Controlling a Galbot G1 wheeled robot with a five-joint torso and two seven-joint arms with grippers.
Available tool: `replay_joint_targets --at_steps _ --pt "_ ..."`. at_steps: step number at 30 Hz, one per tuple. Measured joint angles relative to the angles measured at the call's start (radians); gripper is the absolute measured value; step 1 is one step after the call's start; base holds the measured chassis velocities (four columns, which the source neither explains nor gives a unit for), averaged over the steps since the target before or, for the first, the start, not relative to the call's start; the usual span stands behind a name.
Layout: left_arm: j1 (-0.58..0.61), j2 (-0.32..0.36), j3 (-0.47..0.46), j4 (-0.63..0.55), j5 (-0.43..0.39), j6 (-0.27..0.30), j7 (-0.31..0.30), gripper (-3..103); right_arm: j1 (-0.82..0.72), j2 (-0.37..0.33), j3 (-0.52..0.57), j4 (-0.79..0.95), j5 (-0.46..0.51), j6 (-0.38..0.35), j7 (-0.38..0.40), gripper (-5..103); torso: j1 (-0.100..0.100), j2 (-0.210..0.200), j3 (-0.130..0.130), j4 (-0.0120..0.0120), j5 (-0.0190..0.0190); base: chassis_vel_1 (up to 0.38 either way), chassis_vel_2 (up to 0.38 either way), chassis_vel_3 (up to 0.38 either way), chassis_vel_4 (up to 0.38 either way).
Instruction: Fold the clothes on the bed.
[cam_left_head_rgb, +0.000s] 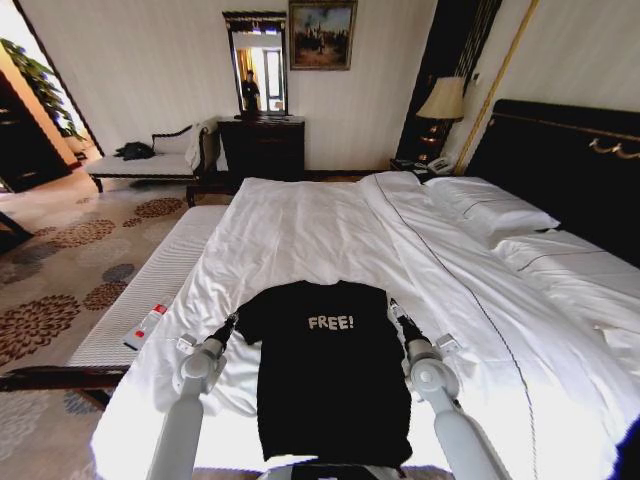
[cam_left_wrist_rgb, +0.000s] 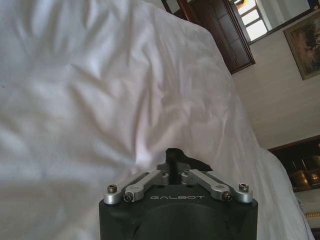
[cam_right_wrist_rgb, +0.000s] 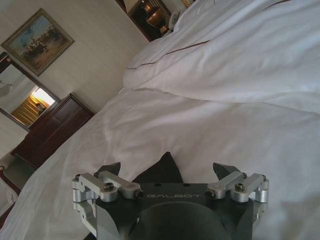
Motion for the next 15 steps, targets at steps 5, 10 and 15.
replay_joint_targets --at_steps 5,10,15 --pt "0.001 0.016 0.017 -0.006 0.011 0.000 0.000 0 0.004 0.002 -0.006 -0.003 0.000 0.000 0.002 100 0.000 0.000 0.000 0.0001 0.0001 0.000 0.000 0.000 0.000" --pt "-0.020 0.072 0.080 -0.013 0.039 -0.007 0.004 0 0.005 -0.002 -0.007 -0.006 0.000 -0.001 0.006 100 0.000 0.000 0.000 0.0000 -0.0001 0.000 0.000 0.000 0.000" --pt "-0.078 0.158 0.174 -0.041 0.043 -0.009 -0.004 0 0.008 -0.005 -0.007 -0.008 0.001 -0.001 0.010 100 0.000 0.000 0.000 0.0000 0.0000 0.000 0.000 0.000 0.000"
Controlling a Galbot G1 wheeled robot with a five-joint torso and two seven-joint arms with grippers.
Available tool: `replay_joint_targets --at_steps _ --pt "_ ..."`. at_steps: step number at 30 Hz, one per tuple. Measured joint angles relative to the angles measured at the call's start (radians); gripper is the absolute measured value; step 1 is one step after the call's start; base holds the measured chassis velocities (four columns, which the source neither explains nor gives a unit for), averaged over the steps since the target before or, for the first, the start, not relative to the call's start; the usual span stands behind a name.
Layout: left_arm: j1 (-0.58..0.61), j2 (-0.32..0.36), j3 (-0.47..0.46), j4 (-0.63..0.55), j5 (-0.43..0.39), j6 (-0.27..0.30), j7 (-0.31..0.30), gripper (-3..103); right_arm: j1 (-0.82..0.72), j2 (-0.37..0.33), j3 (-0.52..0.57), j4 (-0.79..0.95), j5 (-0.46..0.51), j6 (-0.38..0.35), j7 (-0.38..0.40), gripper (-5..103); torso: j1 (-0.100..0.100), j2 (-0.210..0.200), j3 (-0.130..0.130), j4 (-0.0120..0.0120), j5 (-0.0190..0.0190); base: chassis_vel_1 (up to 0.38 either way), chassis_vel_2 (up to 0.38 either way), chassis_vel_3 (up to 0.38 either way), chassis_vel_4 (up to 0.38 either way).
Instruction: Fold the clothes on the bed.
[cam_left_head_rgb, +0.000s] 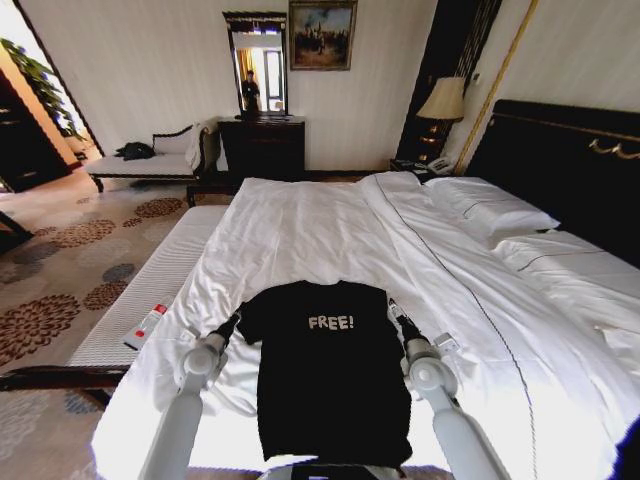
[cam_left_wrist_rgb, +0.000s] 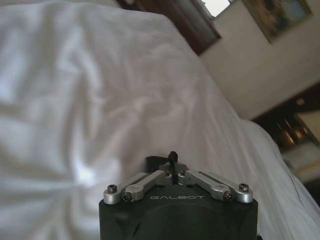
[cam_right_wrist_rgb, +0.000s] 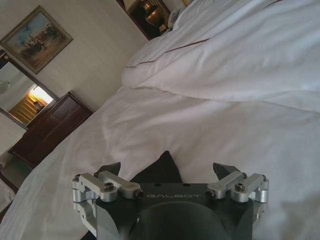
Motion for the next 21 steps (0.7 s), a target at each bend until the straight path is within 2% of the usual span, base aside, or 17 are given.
replay_joint_targets --at_steps 4,6,9,15,21 --pt "-0.038 0.070 0.104 -0.025 0.025 -0.001 -0.003 0 0.003 0.002 -0.007 -0.004 -0.002 -0.001 0.003 100 0.000 0.000 0.000 0.0000 0.0000 0.000 0.000 0.000 0.000" --pt "-0.041 0.075 0.113 -0.027 0.027 -0.001 -0.003 0 0.003 0.002 -0.007 -0.004 -0.002 -0.001 0.003 100 0.000 0.000 0.000 0.0000 0.0000 0.000 0.000 0.000 0.000" --pt "-0.063 0.101 0.186 -0.039 0.042 -0.007 0.007 0 0.009 0.002 -0.010 -0.011 -0.003 -0.001 0.003 100 0.000 0.000 0.000 0.0001 0.0000 0.000 0.000 0.000 0.000" --pt "-0.081 0.087 0.243 -0.059 0.041 -0.031 0.037 0 0.012 0.004 -0.015 -0.020 -0.005 -0.001 0.003 100 0.000 0.000 0.000 0.0000 0.0001 0.000 0.000 0.000 0.000" --pt "-0.088 0.060 0.276 -0.062 0.046 -0.039 0.038 0 0.017 0.006 -0.019 -0.027 -0.007 -0.001 0.002 100 0.000 0.000 0.000 0.0000 0.0002 0.000 0.000 0.000 0.000"
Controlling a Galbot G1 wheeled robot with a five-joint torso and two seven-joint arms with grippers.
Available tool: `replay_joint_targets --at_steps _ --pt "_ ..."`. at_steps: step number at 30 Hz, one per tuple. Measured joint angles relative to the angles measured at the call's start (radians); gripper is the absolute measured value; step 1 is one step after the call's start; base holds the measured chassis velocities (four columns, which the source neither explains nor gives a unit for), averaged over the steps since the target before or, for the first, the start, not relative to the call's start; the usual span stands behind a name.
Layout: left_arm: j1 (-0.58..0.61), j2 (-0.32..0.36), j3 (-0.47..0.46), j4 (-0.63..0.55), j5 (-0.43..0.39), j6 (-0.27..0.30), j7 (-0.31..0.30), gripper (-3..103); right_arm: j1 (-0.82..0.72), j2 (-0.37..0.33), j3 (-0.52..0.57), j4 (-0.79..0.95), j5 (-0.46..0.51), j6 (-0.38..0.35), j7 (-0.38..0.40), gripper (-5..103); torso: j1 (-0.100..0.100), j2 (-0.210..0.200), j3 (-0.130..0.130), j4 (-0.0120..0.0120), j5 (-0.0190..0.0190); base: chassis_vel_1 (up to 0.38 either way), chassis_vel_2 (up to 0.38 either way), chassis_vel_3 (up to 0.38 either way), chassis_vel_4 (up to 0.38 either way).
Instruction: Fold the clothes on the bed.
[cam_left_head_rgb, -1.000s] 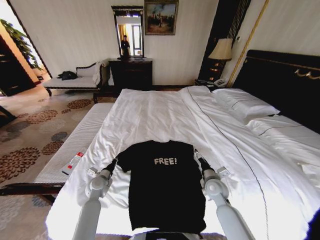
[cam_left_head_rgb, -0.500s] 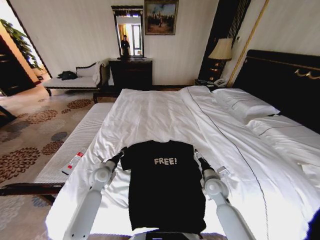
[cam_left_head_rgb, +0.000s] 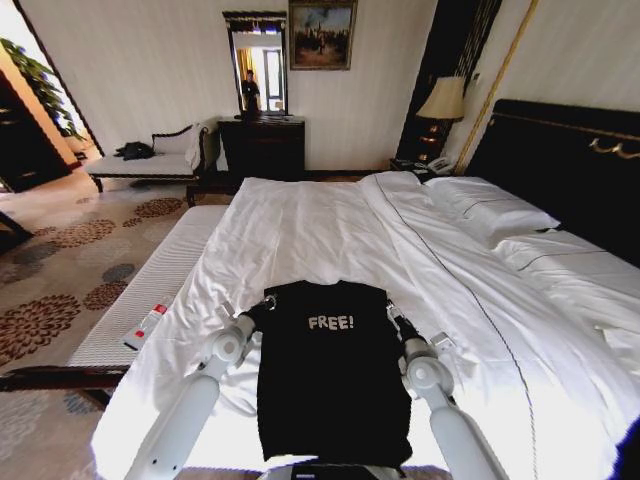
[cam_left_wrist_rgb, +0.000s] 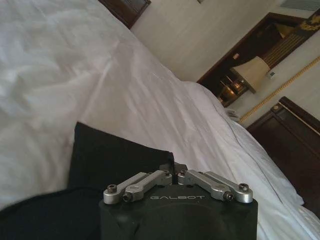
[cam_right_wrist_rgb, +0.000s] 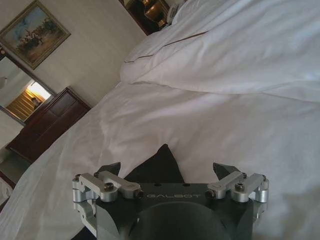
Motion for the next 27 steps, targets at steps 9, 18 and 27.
replay_joint_targets --at_steps 9,18,27 --pt "-0.023 -0.043 0.063 0.049 0.037 -0.001 -0.002 0 0.004 0.005 -0.007 -0.005 -0.004 0.000 -0.002 100 0.000 0.000 0.000 0.0000 -0.0001 0.000 0.000 0.000 0.000" --pt "-0.073 -0.068 0.126 0.110 0.054 -0.001 -0.005 0 0.003 0.007 -0.008 -0.005 -0.007 0.000 -0.003 100 0.000 0.000 0.000 0.0000 -0.0001 0.000 0.000 0.000 0.000" --pt "-0.093 -0.091 0.149 0.139 0.074 0.001 -0.009 15 -0.006 0.016 -0.010 0.001 -0.019 0.000 -0.003 100 0.000 0.000 0.000 0.0000 -0.0002 0.000 0.000 0.000 0.000"
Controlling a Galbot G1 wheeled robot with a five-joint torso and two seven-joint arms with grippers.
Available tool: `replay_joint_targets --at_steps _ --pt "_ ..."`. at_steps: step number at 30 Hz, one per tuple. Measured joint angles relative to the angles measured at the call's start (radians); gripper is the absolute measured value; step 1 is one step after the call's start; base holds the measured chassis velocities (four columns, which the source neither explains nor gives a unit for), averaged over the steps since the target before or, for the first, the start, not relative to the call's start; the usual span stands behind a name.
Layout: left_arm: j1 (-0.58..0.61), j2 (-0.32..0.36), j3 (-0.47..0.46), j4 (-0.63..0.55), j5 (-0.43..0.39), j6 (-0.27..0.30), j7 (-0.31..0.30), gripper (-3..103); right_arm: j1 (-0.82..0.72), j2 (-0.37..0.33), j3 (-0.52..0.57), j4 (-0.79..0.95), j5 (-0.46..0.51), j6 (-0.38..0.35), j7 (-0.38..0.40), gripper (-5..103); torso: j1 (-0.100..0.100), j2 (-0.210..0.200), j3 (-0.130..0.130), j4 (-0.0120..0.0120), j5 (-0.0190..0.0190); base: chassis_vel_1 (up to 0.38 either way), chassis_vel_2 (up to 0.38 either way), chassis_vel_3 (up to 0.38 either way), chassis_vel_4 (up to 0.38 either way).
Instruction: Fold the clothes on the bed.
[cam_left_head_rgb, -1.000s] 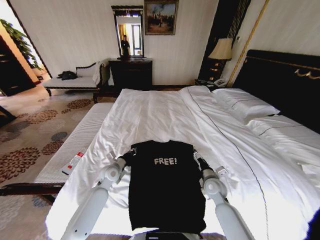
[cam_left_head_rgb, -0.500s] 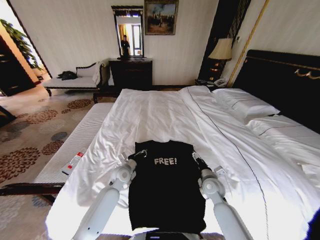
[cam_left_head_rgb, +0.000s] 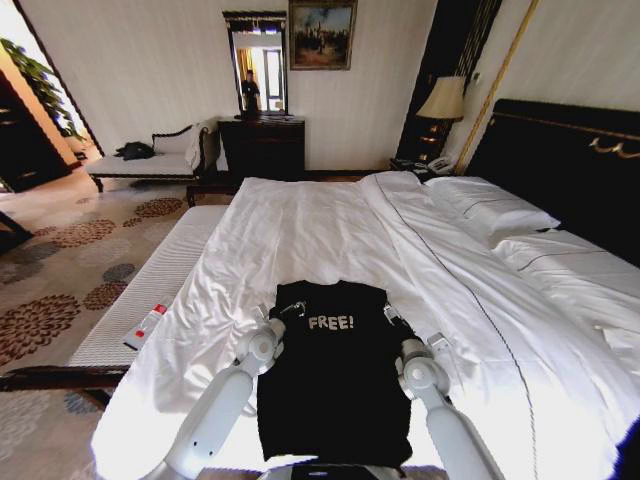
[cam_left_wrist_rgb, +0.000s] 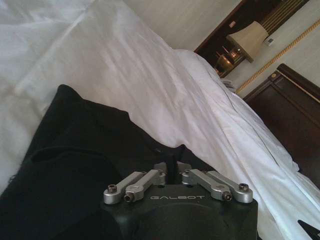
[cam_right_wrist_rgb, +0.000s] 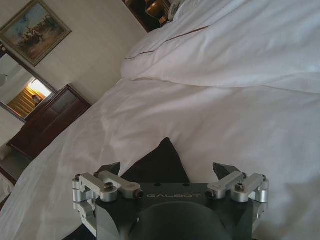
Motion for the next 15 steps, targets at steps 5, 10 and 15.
replay_joint_targets --at_steps 5,10,15 --pt "0.020 -0.005 -0.019 -0.036 0.003 0.018 -0.008 31 -0.010 0.002 0.001 0.007 -0.006 0.000 0.000 100 0.000 0.000 0.000 0.0000 0.0000 0.000 0.000 0.000 0.000" --pt "0.061 -0.001 -0.065 -0.114 -0.024 0.046 -0.006 47 -0.018 0.002 0.002 0.013 -0.010 0.001 0.000 100 0.000 0.000 0.000 0.0000 -0.0001 0.000 0.000 0.000 0.000" --pt "0.096 0.006 -0.144 -0.160 -0.060 0.055 -0.012 69 -0.019 0.007 -0.005 0.015 -0.016 0.001 0.000 100 0.000 0.000 0.000 0.0001 -0.0001 0.000 0.000 0.000 0.000"
